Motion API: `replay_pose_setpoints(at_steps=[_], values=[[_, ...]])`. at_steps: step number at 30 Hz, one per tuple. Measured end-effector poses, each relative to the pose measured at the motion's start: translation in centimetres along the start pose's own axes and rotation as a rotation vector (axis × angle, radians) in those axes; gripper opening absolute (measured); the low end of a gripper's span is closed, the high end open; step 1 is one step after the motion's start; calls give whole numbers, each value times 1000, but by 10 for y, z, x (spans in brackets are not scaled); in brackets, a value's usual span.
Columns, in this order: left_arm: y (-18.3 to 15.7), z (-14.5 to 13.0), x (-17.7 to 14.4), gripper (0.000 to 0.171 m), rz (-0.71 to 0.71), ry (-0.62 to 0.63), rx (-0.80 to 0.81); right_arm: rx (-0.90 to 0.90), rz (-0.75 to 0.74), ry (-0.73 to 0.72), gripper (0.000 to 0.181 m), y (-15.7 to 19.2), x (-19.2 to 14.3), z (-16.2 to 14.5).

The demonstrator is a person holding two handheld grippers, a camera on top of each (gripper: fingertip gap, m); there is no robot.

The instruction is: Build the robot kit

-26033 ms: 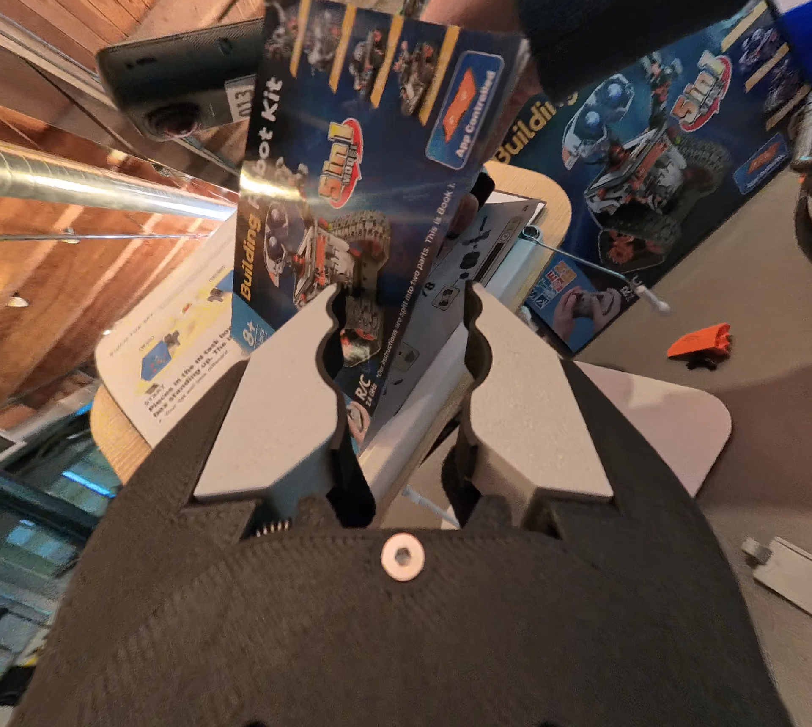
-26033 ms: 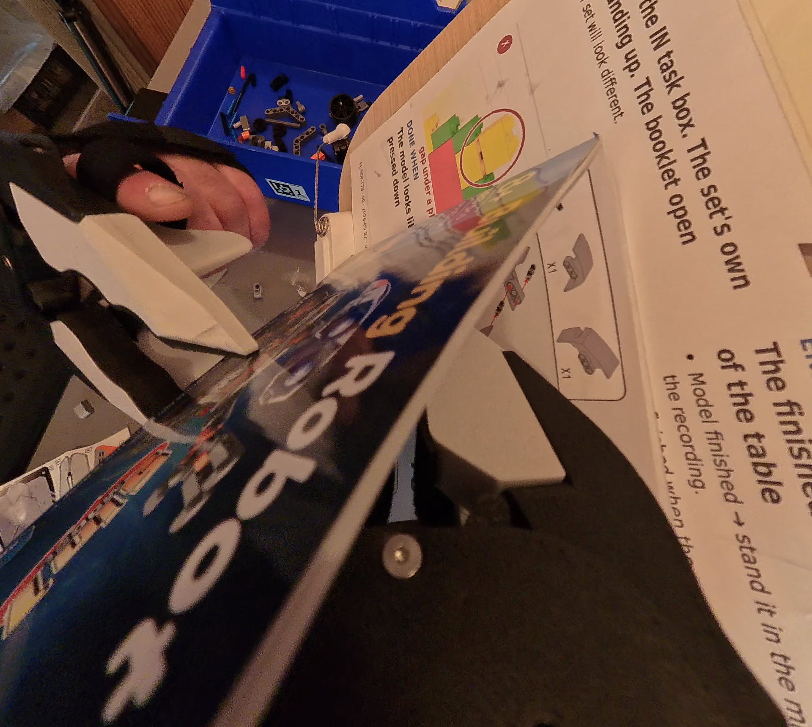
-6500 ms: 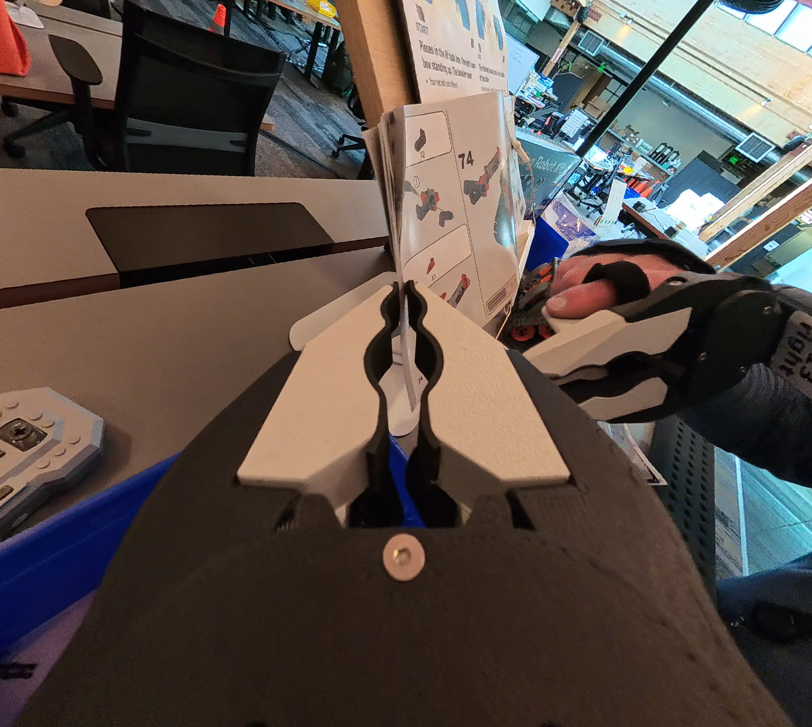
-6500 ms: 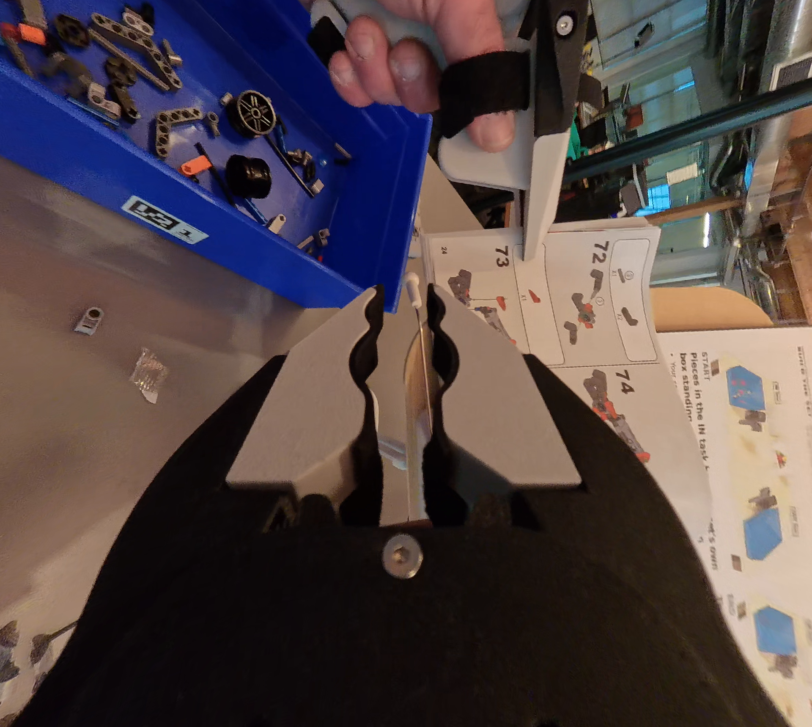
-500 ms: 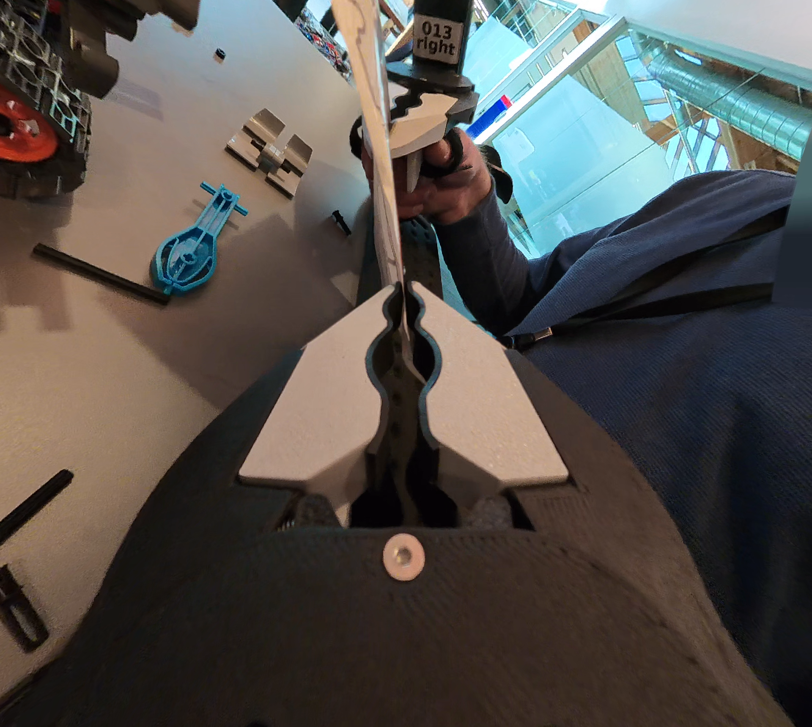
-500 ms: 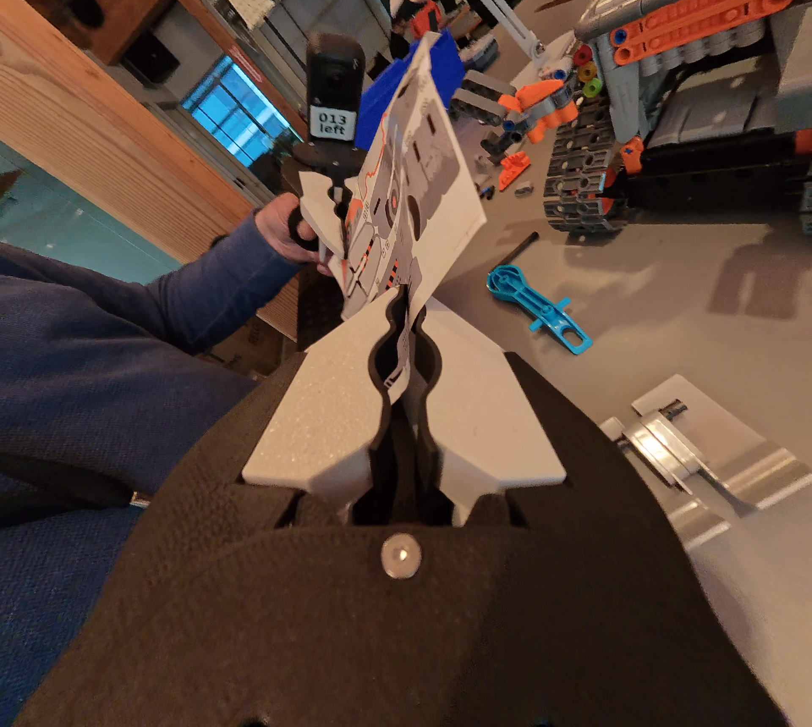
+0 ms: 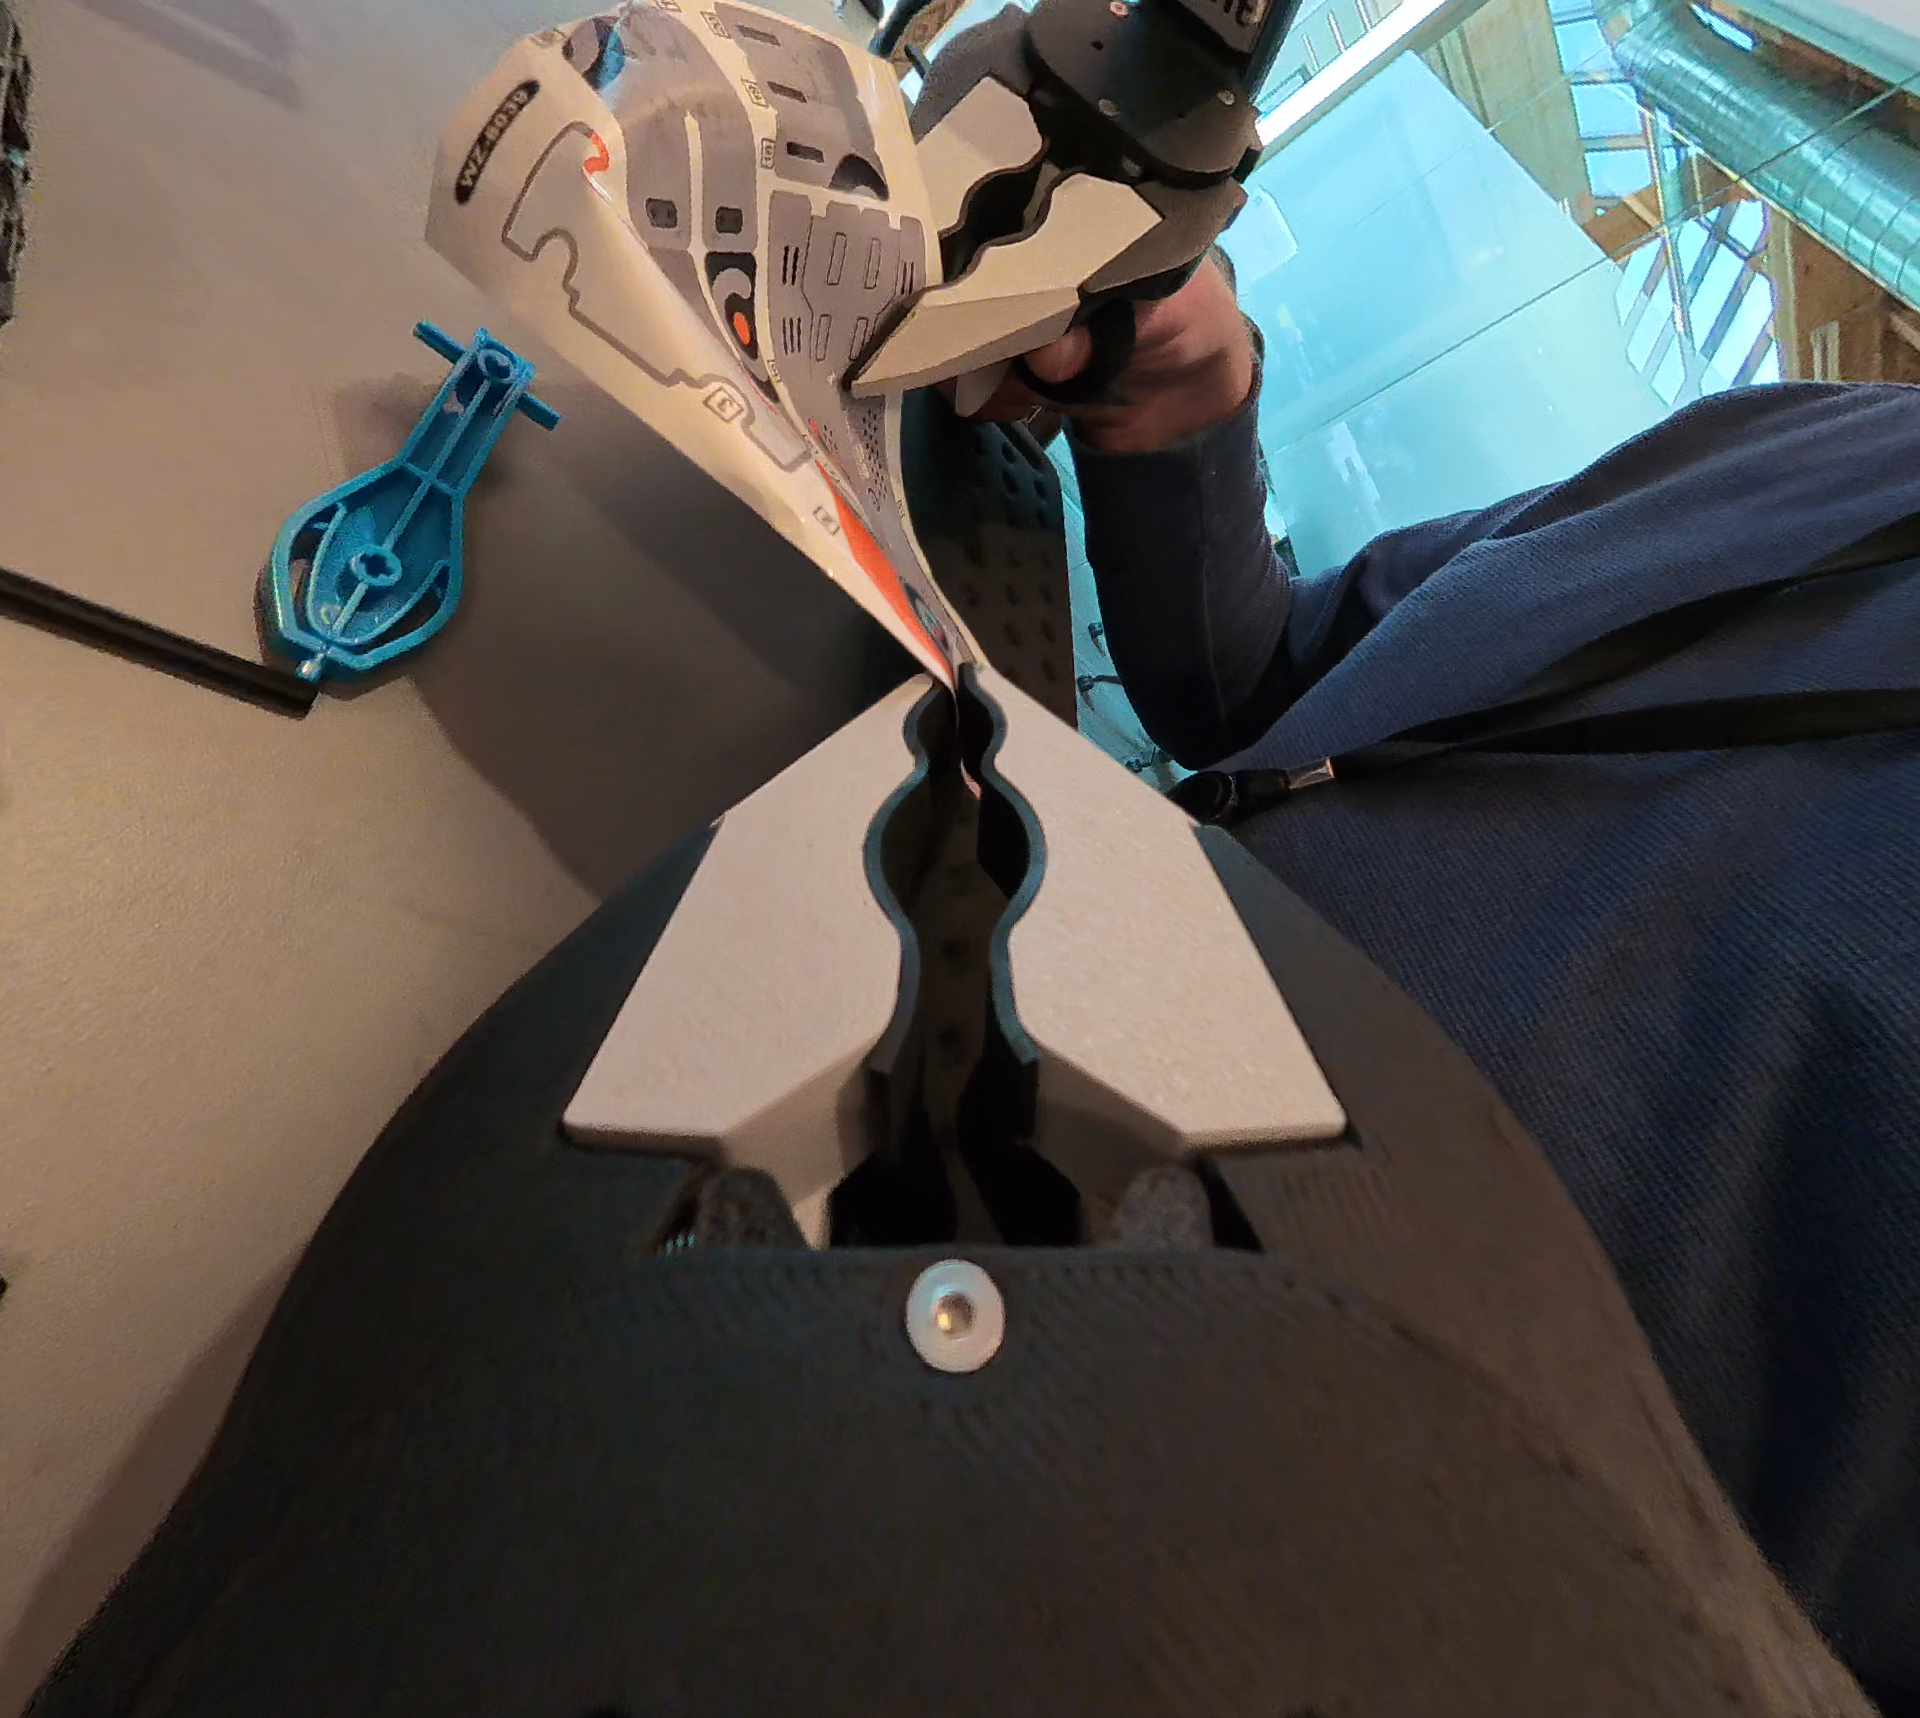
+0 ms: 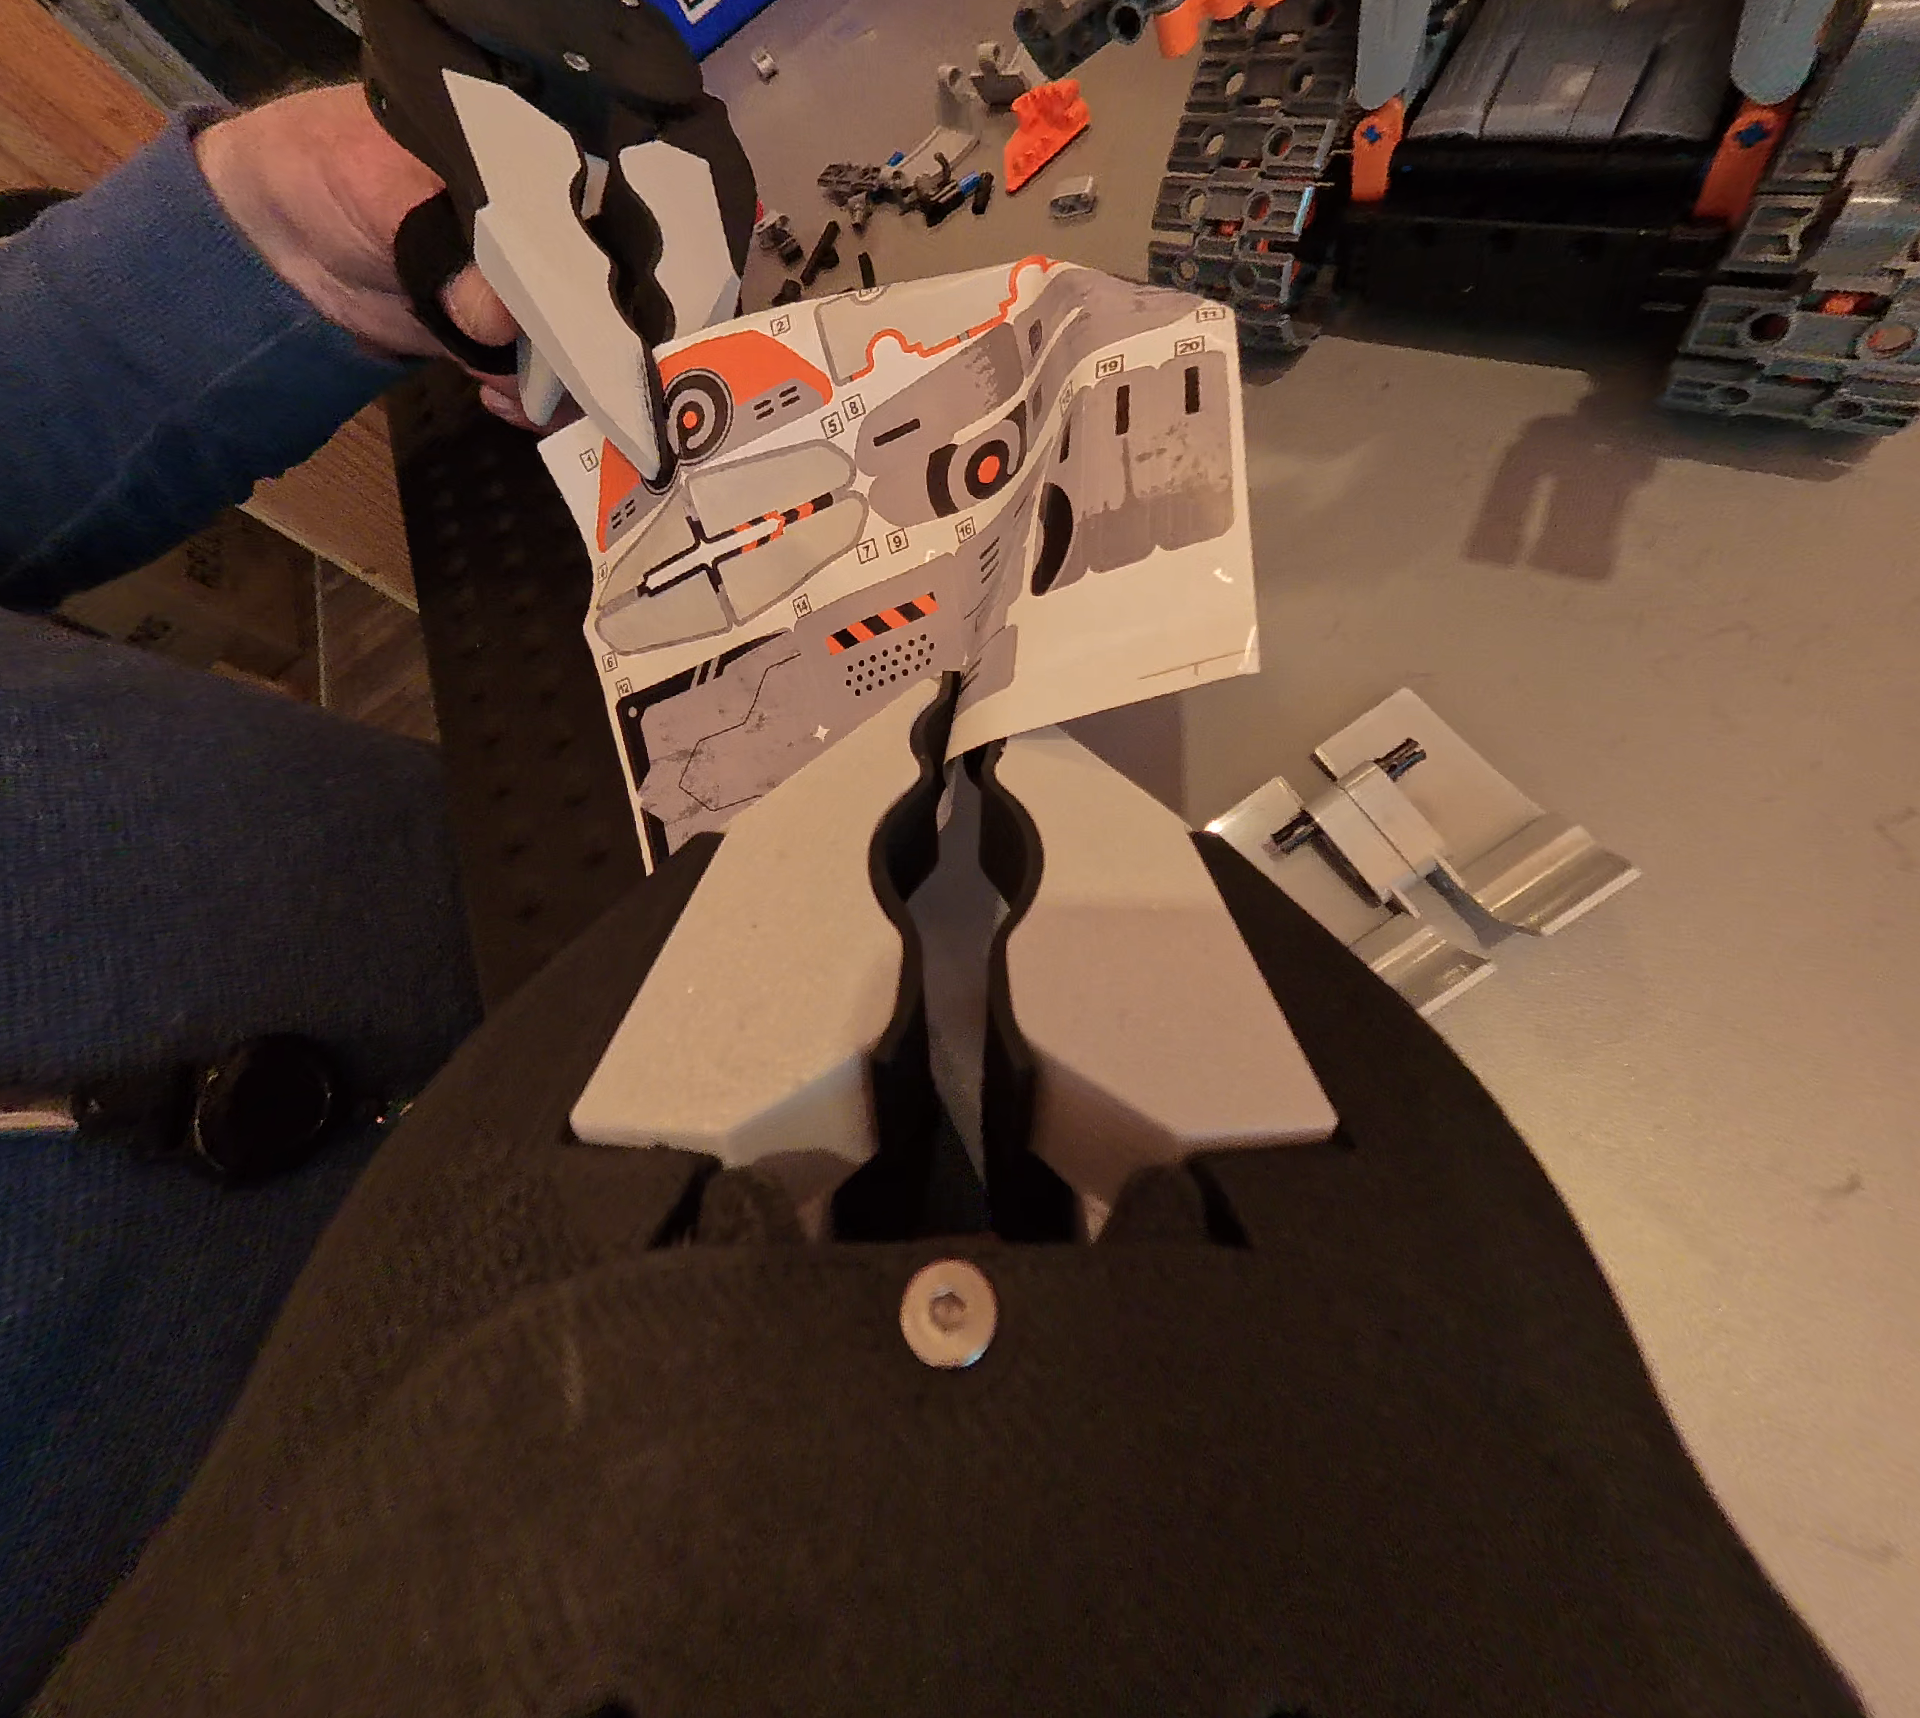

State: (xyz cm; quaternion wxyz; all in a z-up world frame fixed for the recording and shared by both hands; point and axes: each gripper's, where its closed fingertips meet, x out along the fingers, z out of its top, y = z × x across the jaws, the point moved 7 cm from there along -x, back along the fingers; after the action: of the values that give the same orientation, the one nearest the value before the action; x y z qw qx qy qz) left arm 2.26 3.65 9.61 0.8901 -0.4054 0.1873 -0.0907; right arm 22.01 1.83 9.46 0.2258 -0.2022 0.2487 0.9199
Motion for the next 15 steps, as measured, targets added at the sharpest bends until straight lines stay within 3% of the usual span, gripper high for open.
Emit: replay_pose_setpoints(at_steps=[5, 15], values=[[-1, 10, 7, 24, -48, -46, 26, 1, 72, -24, 0, 3, -3, 1], [-8, 17, 21, 0, -118, -69, 89, 16, 142, -64, 0, 4, -7, 2]])
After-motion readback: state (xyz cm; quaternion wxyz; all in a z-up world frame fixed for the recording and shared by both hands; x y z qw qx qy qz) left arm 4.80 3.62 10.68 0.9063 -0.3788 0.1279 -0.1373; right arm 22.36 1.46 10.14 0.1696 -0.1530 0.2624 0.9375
